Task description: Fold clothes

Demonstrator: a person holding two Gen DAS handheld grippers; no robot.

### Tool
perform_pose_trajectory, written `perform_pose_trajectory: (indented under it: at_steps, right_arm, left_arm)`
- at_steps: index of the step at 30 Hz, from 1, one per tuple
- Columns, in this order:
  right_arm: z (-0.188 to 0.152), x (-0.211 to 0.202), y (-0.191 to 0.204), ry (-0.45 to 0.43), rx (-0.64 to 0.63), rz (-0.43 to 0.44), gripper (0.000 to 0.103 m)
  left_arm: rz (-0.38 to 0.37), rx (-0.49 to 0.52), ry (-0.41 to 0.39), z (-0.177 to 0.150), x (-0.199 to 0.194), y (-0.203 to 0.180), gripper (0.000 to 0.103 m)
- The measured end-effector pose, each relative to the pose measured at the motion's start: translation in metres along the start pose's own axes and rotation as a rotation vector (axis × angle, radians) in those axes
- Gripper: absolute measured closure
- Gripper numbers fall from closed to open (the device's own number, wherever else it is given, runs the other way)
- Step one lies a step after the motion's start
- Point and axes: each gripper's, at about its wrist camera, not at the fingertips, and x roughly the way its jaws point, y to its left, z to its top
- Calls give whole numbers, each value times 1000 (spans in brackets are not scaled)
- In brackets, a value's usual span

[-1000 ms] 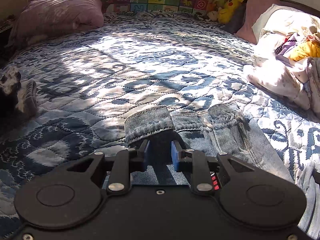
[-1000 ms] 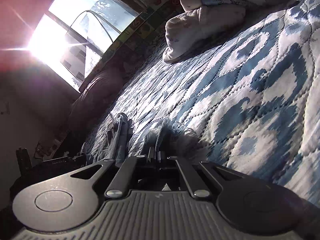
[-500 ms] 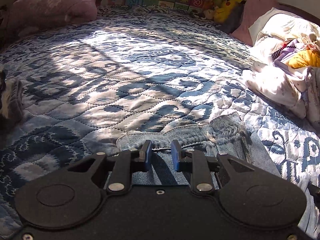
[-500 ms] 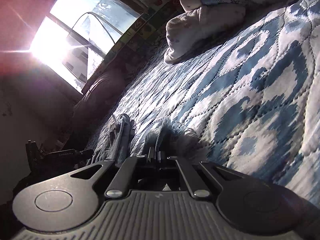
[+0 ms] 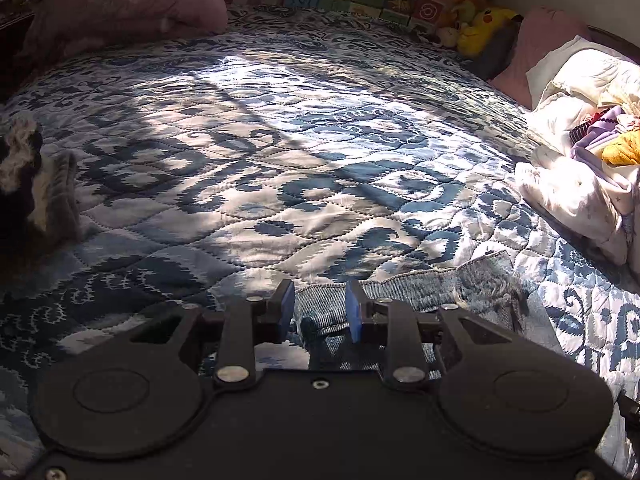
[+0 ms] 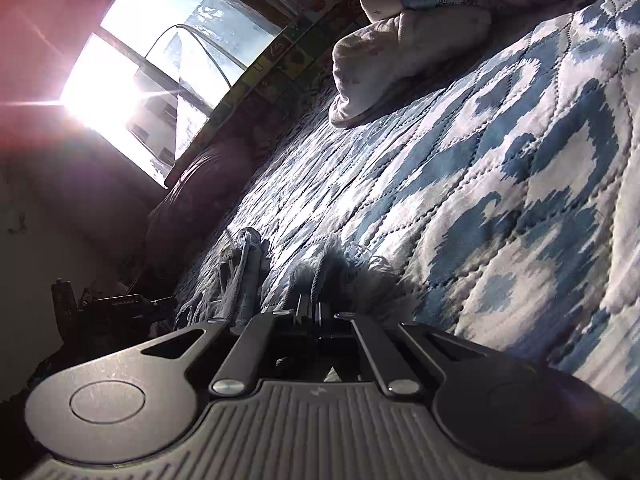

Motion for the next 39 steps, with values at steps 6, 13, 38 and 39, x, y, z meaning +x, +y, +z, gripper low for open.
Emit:
perform_pose_trajectory:
  at_steps: [6,13,38,39]
  right_arm:
    - [0,0,0,0,-1,0,103]
    - [0,-1,0,0,2,4,103]
    - [37,-73,44,-86,193,104,97]
    - [36,-73,44,-76,180,79,98]
  left_arm:
    - [99,62,8,-11,22,-17,69]
    - [67,63,-97,-42,-58,-31,61]
    - [100,672,-189,-283,-214,-163,58]
    - [116,692,-190,-286,-212,-164,60]
